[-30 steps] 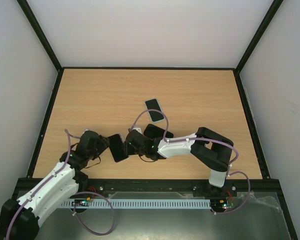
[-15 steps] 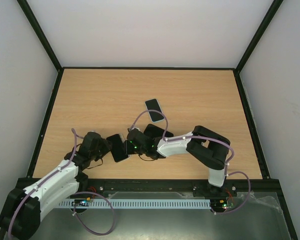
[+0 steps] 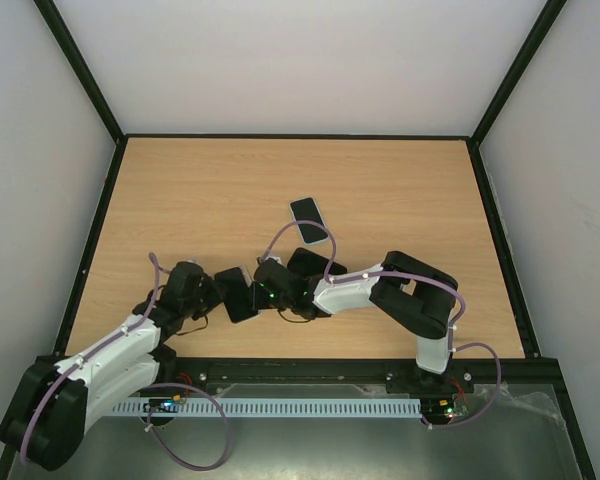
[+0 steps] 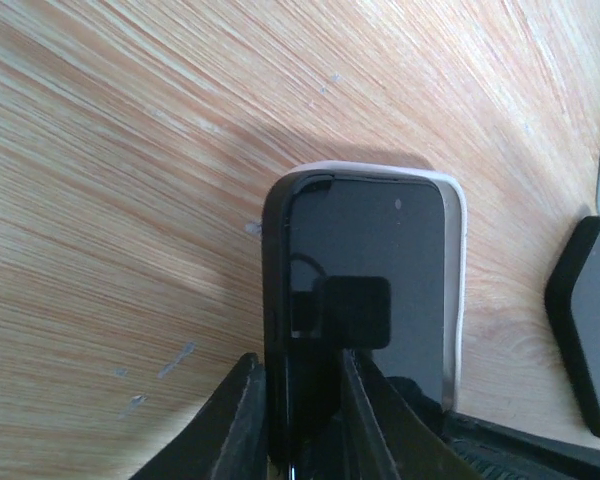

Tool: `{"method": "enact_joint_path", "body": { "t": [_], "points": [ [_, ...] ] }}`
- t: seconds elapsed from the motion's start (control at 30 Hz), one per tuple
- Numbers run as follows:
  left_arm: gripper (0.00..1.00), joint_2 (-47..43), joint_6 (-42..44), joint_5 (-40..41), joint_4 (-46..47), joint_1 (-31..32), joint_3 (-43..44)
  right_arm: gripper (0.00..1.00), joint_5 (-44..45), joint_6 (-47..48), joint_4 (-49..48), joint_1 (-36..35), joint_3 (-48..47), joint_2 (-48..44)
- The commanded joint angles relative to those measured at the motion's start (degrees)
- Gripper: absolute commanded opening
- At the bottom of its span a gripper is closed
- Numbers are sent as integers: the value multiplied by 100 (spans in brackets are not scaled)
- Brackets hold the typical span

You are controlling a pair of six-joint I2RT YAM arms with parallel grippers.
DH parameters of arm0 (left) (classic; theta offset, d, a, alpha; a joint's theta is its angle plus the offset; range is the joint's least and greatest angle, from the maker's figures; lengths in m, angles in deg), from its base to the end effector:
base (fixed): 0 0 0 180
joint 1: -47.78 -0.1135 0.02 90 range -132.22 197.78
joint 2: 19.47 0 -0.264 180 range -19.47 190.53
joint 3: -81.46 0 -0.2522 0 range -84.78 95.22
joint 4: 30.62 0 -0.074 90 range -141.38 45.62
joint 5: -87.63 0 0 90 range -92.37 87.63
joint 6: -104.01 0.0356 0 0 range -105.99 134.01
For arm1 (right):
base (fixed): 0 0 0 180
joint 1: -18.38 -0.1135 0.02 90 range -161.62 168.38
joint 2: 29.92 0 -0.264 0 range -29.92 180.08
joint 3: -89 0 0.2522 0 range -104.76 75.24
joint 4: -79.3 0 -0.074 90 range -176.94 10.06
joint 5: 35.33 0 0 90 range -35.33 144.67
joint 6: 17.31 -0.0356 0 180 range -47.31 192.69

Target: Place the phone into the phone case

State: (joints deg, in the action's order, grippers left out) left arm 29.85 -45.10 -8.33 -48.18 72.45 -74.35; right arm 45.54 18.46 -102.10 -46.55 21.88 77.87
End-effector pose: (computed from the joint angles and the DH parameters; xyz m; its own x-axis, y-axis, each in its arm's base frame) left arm 0.1408 -0.0687 0.1324 -0.7321 -0.6030 -0.3169 -0.2800 0.6905 -0.6669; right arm 0.1544 0.3434 0.1314 -0.9246 -0.0860 -0.3710 -0.3356 0.6447 0.6868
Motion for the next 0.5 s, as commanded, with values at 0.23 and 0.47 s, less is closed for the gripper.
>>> {"method": "enact_joint_path", "body": {
  "t": [0.23,0.47],
  "points": [
    [15,420,181,-375,661,-23,55,12,285,-519,-147,-9,485,-177],
    [15,840,236,-567,799,20,282,13,337,-616,-219,-76,550,-310]
  ]
}}
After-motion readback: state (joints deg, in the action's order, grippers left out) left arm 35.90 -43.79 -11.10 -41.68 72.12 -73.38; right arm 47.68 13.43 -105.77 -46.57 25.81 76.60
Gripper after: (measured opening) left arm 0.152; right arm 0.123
